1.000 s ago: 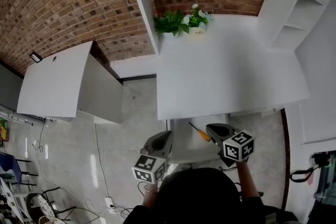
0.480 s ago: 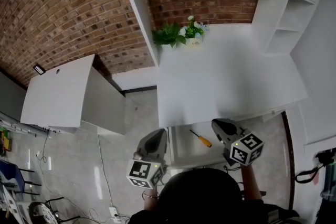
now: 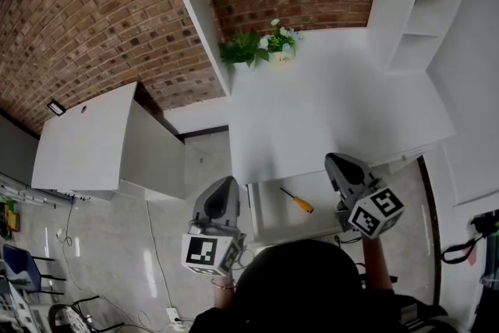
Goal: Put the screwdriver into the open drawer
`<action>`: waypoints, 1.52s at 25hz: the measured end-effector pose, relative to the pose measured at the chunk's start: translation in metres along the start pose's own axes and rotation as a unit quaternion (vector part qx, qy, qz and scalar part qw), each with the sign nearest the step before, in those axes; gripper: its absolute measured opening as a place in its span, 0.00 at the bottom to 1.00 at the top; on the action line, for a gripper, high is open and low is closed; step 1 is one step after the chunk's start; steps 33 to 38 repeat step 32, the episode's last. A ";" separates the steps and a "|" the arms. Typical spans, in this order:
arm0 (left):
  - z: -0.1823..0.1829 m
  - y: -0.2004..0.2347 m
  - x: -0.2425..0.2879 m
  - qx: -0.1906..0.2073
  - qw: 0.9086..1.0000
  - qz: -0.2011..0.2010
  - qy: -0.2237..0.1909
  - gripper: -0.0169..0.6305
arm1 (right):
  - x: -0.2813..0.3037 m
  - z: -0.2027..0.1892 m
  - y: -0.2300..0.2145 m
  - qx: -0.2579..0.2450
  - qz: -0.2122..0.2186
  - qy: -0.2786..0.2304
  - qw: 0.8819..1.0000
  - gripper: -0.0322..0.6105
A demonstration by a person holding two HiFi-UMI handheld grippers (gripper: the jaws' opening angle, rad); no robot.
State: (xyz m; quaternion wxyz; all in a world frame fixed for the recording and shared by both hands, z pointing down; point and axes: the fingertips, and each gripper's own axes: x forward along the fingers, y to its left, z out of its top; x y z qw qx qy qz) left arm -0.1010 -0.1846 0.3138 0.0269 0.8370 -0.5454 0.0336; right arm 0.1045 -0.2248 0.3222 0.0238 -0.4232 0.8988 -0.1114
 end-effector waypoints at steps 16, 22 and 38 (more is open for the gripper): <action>0.010 0.004 0.002 0.008 1.000 0.029 0.000 0.04 | -0.004 0.013 -0.015 -0.036 -0.030 -0.020 0.999 0.07; 0.007 0.004 0.004 0.017 1.000 0.026 -0.002 0.04 | -0.003 0.012 -0.016 -0.042 -0.028 -0.018 0.999 0.07; 0.007 0.009 0.005 0.004 0.999 0.039 0.012 0.04 | -0.001 0.012 -0.018 -0.046 -0.031 -0.017 0.998 0.07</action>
